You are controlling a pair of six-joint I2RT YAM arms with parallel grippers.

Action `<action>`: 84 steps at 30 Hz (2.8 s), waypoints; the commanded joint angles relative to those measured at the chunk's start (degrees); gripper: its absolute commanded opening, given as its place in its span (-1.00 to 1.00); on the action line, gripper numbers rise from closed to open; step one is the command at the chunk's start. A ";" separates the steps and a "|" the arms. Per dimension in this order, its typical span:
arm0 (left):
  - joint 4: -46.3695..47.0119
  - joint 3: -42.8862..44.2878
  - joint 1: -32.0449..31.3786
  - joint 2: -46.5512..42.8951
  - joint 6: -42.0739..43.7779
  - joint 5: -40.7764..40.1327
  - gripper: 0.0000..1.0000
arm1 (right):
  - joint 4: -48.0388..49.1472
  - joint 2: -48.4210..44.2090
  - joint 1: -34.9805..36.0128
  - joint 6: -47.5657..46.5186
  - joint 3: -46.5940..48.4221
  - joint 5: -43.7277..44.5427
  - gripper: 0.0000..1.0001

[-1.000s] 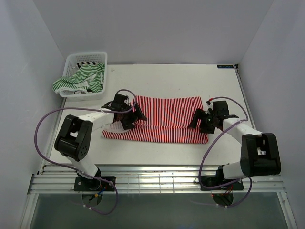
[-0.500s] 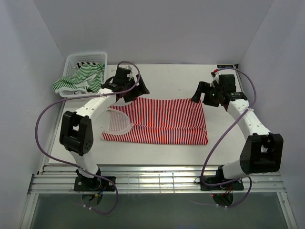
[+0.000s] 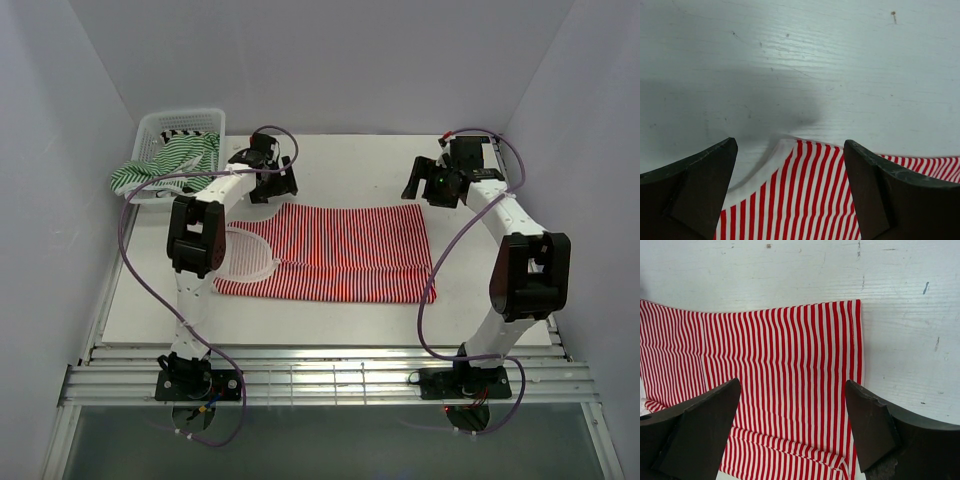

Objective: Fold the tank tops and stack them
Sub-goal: Fold the tank top

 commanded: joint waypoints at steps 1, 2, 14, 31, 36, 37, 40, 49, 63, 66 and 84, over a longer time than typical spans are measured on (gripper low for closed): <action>-1.29 3.75 0.25 -0.19 3.86 -1.74 0.96 | 0.13 0.57 -0.38 -1.05 3.30 0.83 0.80; -1.29 4.02 0.34 0.34 4.04 -1.83 0.96 | -0.13 0.75 -0.38 -1.05 3.30 0.83 0.80; -1.29 4.90 0.60 5.09 4.04 -1.04 0.11 | -0.05 1.54 -0.64 -1.49 2.07 1.09 0.80; -0.93 1.12 0.52 3.33 2.81 4.06 -0.13 | -1.02 2.33 -1.17 -1.23 1.19 3.90 0.80; -0.93 -0.98 0.08 2.28 3.16 3.71 -0.16 | -0.93 2.42 -1.35 -1.23 1.01 4.08 0.80; -1.02 -1.25 -0.01 2.19 3.16 3.45 -0.16 | -1.02 2.33 -1.35 -1.23 1.01 4.08 0.80; -1.02 -2.48 -0.19 1.75 2.90 1.69 -0.16 | -0.93 2.33 -1.43 -1.23 0.84 3.99 0.80; -1.55 -3.71 -0.80 0.96 3.60 1.25 -0.40 | -1.02 2.33 -1.61 -1.32 0.75 3.91 0.80; 2.21 -5.29 -0.98 -1.85 2.55 -2.27 -1.00 | -1.10 6.63 -1.70 -1.49 5.13 3.73 0.80; 4.85 -6.78 -0.98 -3.69 2.37 -1.57 -1.00 | -1.19 9.27 -1.70 -1.49 6.90 3.29 0.80; 7.94 -9.07 -0.98 -4.14 1.85 1.07 -1.00 | -3.12 26.32 -1.70 -1.50 22.28 4.87 0.83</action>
